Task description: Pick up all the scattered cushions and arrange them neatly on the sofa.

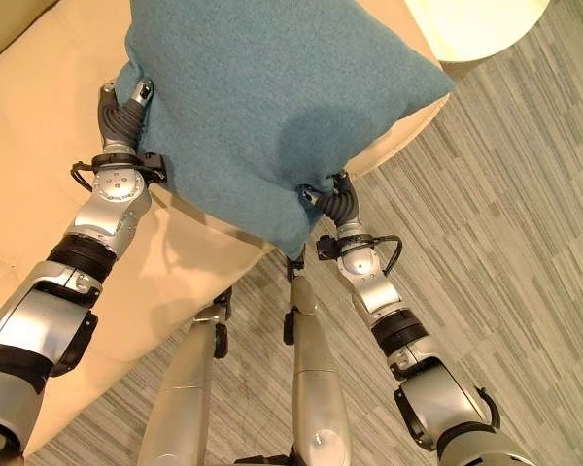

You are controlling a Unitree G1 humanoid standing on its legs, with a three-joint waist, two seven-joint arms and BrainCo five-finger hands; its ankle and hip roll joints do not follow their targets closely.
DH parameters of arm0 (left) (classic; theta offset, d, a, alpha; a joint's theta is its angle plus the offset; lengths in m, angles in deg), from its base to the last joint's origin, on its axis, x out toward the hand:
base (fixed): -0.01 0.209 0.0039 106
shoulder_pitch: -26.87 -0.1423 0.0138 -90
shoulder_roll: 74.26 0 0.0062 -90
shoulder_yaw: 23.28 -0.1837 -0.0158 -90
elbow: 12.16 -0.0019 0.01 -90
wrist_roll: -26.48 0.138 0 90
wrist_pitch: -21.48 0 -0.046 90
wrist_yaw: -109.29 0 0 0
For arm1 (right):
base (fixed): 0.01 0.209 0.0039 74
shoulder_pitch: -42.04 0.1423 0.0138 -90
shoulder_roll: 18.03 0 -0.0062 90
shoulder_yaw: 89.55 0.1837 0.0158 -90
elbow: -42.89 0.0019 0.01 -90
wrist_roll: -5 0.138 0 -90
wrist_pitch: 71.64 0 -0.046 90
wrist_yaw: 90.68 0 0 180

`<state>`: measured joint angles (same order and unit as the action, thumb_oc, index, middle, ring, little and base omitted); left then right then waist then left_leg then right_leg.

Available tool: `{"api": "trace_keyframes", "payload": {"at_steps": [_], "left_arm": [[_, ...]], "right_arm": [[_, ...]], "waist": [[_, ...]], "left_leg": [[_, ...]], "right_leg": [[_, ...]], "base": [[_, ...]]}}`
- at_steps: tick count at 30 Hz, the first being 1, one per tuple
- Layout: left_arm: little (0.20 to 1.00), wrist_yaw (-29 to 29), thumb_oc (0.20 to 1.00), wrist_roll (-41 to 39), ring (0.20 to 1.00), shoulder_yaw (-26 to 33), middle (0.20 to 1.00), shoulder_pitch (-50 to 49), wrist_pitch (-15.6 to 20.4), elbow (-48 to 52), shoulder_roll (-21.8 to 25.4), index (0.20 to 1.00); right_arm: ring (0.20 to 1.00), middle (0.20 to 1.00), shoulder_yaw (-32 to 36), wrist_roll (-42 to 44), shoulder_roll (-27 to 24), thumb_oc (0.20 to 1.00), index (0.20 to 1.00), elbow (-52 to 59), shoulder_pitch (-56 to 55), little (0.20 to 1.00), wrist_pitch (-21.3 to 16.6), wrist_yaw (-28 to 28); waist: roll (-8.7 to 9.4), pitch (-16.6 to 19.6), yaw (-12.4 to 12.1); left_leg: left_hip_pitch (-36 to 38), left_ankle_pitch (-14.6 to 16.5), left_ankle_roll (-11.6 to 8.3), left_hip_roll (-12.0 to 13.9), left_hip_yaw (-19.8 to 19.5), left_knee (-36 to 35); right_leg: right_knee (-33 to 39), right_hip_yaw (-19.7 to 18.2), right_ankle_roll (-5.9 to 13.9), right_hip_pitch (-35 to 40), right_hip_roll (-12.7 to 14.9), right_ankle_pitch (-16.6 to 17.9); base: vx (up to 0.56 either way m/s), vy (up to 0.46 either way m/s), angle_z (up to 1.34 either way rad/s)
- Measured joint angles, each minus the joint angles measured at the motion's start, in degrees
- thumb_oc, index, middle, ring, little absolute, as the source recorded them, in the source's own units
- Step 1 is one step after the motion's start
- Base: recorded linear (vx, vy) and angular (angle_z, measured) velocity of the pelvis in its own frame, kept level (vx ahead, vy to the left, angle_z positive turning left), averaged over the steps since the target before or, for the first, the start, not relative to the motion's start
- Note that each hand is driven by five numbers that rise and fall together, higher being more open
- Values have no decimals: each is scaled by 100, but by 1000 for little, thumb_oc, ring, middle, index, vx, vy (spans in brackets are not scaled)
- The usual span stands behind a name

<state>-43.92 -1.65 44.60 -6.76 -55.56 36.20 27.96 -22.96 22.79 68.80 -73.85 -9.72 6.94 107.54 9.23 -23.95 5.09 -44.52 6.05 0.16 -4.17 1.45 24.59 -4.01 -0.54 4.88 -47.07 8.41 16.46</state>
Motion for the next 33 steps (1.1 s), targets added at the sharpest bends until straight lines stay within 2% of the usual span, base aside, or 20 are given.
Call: {"api": "trace_keyframes", "payload": {"at_steps": [3,5,8,10,12,14,16,18,19,21,22,24,25,26,27,28,29,30,31,33], "left_arm": [[200,66,200,1,200,37,200,-579,4,278,-299,200],[200,65,200,0,200,34,200,-794,0,281,-335,200],[200,27,200,8,200,183,200,-1794,-69,944,-532,200],[200,-20,200,6,200,202,200,-2131,-107,968,-590,200],[200,-124,200,10,200,296,200,-2450,-144,1015,-628,200],[200,-220,200,3,200,337,200,-2874,-170,1175,-777,200],[200,-319,200,-6,200,520,200,-3528,-183,1404,-956,200],[200,-419,200,-62,200,640,200,-3932,-230,1609,-973,200],[200,-435,200,-137,200,695,200,-4152,-249,1851,-979,200],[200,-473,200,-226,200,688,200,-4385,-252,1977,-1014,200],[200,-587,200,-272,200,773,200,-4653,-246,2161,-1132,200],[200,-653,200,-288,200,763,200,-5035,-246,2406,-1152,200],[200,-664,200,-293,200,748,200,-5133,-244,2448,-1160,200],[200,-699,200,-333,200,747,200,-5204,-246,2449,-1158,200],[200,-706,200,-345,200,752,200,-5208,-250,2448,-1182,200],[200,-770,200,-380,200,750,200,-5202,-255,2447,-1208,200],[200,-817,200,-384,200,750,200,-5192,-257,2448,-1206,200],[200,-948,200,-385,200,655,200,-5193,-292,2442,-1195,200],[200,-1019,200,-383,200,607,200,-5228,-298,2450,-1179,200],[200,-1088,200,-379,200,598,200,-5314,-305,2473,-1125,200]], "right_arm": [[200,200,40,0,-186,200,200,2,-236,200,58,3],[200,200,44,-3,-221,200,200,1,-298,200,87,2],[200,200,124,-23,-366,200,200,132,-607,200,189,-3],[200,200,121,-24,-332,200,200,133,-751,200,207,-25],[200,200,162,-41,-307,200,200,157,-800,200,230,-72],[200,200,151,-57,-301,200,200,224,-1018,200,321,-94],[200,200,140,-130,-229,200,200,379,-1310,200,366,-180],[200,200,158,-214,-249,200,200,652,-1447,200,373,-248],[200,200,165,-241,-224,200,200,768,-1546,200,384,-250],[200,200,219,-263,-254,200,200,837,-1641,200,382,-296],[200,200,275,-283,-231,200,200,867,-1840,200,388,-367],[200,200,275,-285,-224,200,200,996,-2036,200,386,-433],[200,200,263,-286,-223,200,200,1011,-2056,200,382,-458],[200,200,259,-289,-222,200,200,1010,-2067,200,382,-482],[200,200,271,-288,-229,200,200,1011,-2071,200,384,-481],[200,200,299,-288,-232,200,200,1011,-2107,200,385,-485],[200,200,334,-288,-237,200,200,1009,-2141,200,389,-483],[200,200,467,-291,-288,200,200,1016,-2282,200,424,-485],[200,200,465,-295,-332,200,200,1014,-2381,200,443,-486],[200,200,453,-359,-326,200,200,1018,-2486,200,525,-512]], "waist": [[-91,-62,-168],[-129,-82,-229],[-408,-286,-350],[-424,-288,-491],[-499,-323,-544],[-549,-344,-583],[-625,-307,-624],[-726,-266,-754],[-748,-252,-731],[-898,-210,-822],[-1039,-167,-800],[-1138,-47,-838],[-1181,16,-846],[-1248,86,-866],[-1258,138,-833],[-1256,226,-767],[-1226,265,-723],[-1218,321,-680],[-1202,423,-628],[-1072,555,-604]], "left_leg": [[327,-89,-80,6,-229,-214],[450,-142,-104,2,-310,-346],[1066,-368,-229,1,-707,-795],[1363,-445,-287,26,-837,-1016],[1526,-552,-317,49,-1005,-1164],[1896,-674,-377,46,-1216,-1402],[2278,-662,-425,108,-1470,-1629],[2399,-662,-427,171,-1626,-1711],[2462,-675,-445,159,-1733,-1753],[2548,-686,-459,219,-1930,-1800],[2793,-704,-498,295,-2117,-1925],[2920,-699,-495,431,-2064,-1990],[2917,-640,-402,465,-2015,-1948],[2940,-593,-328,613,-1746,-1945],[2870,-531,-250,707,-1432,-1846],[2737,-422,-79,763,-1093,-1719],[2715,-441,-39,819,-710,-1590],[2939,-481,-69,829,77,-1459],[3110,-624,-56,795,64,-1573],[3402,-717,-150,732,-63,-1754]], "right_leg": [[-45,173,-120,291,-2,-99],[-97,252,-164,358,4,-160],[-277,583,-288,843,30,-401],[-357,662,-346,1034,20,-518],[-580,752,-300,1133,37,-647],[-845,916,-324,1340,84,-915],[-931,1085,-339,1694,78,-1114],[-1240,1151,-358,1736,31,-1288],[-1344,1080,-413,1765,22,-1411],[-1529,1210,-467,1859,-11,-1577],[-1765,1301,-481,2106,-41,-1895],[-1858,1466,-602,2262,-59,-2106],[-1911,1531,-625,2294,-73,-2188],[-2074,1624,-725,2350,-104,-2343],[-2072,1752,-750,2391,-52,-2392],[-2078,1882,-758,2398,21,-2438],[-2069,1920,-779,2425,66,-2456],[-1938,2066,-749,2745,94,-2479],[-1892,2084,-691,2869,54,-2514],[-1848,2066,-610,3115,45,-2559]], "base": [[-5,-55,25],[-11,-115,22],[-12,-116,43],[18,-119,29],[27,-104,38],[53,-141,54],[39,-177,49],[40,-250,40],[23,-199,49],[-4,-181,69],[-16,-162,85],[-28,-105,66],[-38,-142,45],[-30,-106,46],[16,-84,60],[77,-16,56],[190,47,58],[218,91,42],[163,87,25],[96,63,1]]}}
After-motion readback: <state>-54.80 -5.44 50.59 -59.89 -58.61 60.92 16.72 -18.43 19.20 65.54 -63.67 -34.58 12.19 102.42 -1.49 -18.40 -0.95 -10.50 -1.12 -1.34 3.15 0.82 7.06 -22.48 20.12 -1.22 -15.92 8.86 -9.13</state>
